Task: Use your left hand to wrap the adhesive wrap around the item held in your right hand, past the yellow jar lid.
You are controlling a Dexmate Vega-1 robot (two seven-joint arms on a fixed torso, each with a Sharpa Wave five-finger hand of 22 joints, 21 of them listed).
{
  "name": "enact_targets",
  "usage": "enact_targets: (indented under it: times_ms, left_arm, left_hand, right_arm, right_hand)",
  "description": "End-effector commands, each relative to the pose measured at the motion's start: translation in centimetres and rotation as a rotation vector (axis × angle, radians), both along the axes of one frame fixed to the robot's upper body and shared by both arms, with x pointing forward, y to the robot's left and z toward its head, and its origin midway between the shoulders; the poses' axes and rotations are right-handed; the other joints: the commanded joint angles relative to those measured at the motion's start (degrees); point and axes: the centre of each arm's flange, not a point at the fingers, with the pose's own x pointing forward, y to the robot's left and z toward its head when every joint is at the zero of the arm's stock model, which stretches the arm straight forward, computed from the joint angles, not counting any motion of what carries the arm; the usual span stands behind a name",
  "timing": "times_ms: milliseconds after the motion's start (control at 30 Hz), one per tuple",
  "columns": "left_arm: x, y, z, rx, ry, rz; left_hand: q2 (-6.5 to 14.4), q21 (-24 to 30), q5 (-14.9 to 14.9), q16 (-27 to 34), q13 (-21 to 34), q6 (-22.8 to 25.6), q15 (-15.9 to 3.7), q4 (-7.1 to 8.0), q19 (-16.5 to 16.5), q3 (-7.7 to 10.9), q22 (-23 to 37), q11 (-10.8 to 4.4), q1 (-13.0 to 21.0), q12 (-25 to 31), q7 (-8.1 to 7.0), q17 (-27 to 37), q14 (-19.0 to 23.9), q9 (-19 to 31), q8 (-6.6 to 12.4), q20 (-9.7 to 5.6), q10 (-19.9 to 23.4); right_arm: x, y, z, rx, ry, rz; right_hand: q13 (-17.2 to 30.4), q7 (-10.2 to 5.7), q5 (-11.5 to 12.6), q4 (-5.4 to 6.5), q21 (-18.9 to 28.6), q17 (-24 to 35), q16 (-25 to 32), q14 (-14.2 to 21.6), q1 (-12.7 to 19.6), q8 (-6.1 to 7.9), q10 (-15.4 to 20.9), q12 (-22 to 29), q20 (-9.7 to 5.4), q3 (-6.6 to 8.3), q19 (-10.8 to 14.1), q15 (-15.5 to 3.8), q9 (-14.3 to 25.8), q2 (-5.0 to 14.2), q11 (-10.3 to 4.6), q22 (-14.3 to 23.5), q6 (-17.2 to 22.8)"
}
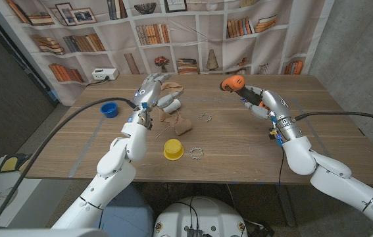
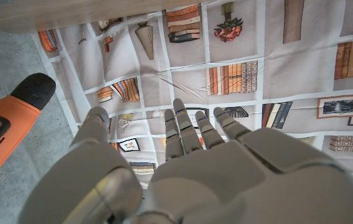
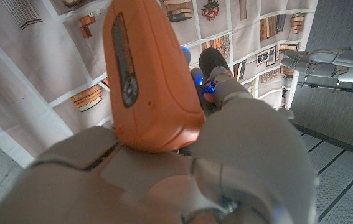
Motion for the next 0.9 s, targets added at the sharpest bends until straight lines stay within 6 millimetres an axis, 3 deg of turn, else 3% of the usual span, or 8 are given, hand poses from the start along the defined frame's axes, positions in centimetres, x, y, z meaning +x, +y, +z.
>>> enact_targets:
  times_ms: [33, 233, 433, 900]
  left_arm:
    - [0.1, -1.0, 0.3, 0.047, -0.001, 0.083]
    - [0.3, -1.3, 0.3, 0.064, 0.019, 0.104]
    - [0.4, -2.0, 0.1, 0.114, 0.011, 0.158]
    - [0.2, -3.2, 0.5, 0.224, 0.029, 0.224]
  left_hand:
    - [-0.31, -0.03, -0.10, -0.25, 0.19, 0.55, 0.37, 0.19, 0.49, 0.14, -0.03, -0.06, 0.83, 0.27, 0.14, 0.11, 0.45, 0.15, 0.29, 0.22, 0.55]
    - [-0.52, -0.16, -0.17, -0.44, 0.28, 0.77, 0.63, 0.34, 0.32, -0.13, -0.02, 0.33, 0.85, 0.12, 0.40, 0.13, 0.29, 0.16, 0.20, 0.41, 0.50]
    - [-0.79, -0.28, -0.24, -0.65, 0.60, 3.07, 0.62, 0.70, 0.26, -0.75, 0.00, -0.75, 0.79, 0.80, 0.58, 0.17, 0.14, 0.19, 0.71, 0.37, 3.07]
    - [-1.00, -0.49, -0.20, -0.75, 0.98, 3.89, 0.63, 0.84, -0.18, -1.22, 0.00, -0.76, 0.86, 0.73, 0.44, 0.19, 0.25, 0.22, 0.64, 0.72, 3.62]
  right_arm:
    - [-0.1, 0.1, 0.1, -0.007, -0.012, -0.018]
    - [-0.5, 0.2, 0.2, -0.010, -0.025, -0.025]
    - [-0.6, 0.2, 0.3, -0.010, -0.030, -0.025]
    - [-0.5, 0.1, 0.3, -0.010, -0.032, -0.015]
  right_hand:
    - [0.28, -2.45, -0.39, 6.51, 3.45, 0.11, -0.16, 0.44, 1.91, -0.06, 0.39, -0.08, -7.90, 7.11, -0.40, -5.26, 0.22, 2.61, -0.30, 0.47, 2.82]
    - [0.35, -2.52, -0.40, 6.47, 3.95, 0.21, -0.23, 0.53, 1.86, -0.07, 0.46, -0.12, -7.89, 7.15, -0.62, -5.24, 0.30, 2.60, -0.23, 0.28, 2.83]
    - [0.43, -2.51, -0.40, 6.46, 4.36, 0.23, -0.34, 0.54, 1.81, -0.07, 0.49, -0.16, -7.88, 7.19, -0.81, -5.24, 0.37, 2.61, -0.28, 0.12, 2.88]
    - [0.54, -2.51, -0.40, 6.39, 5.31, 0.28, -0.57, 0.61, 1.69, -0.11, 0.51, -0.30, -7.86, 7.28, -1.20, -5.24, 0.51, 2.58, -0.32, -0.31, 2.86]
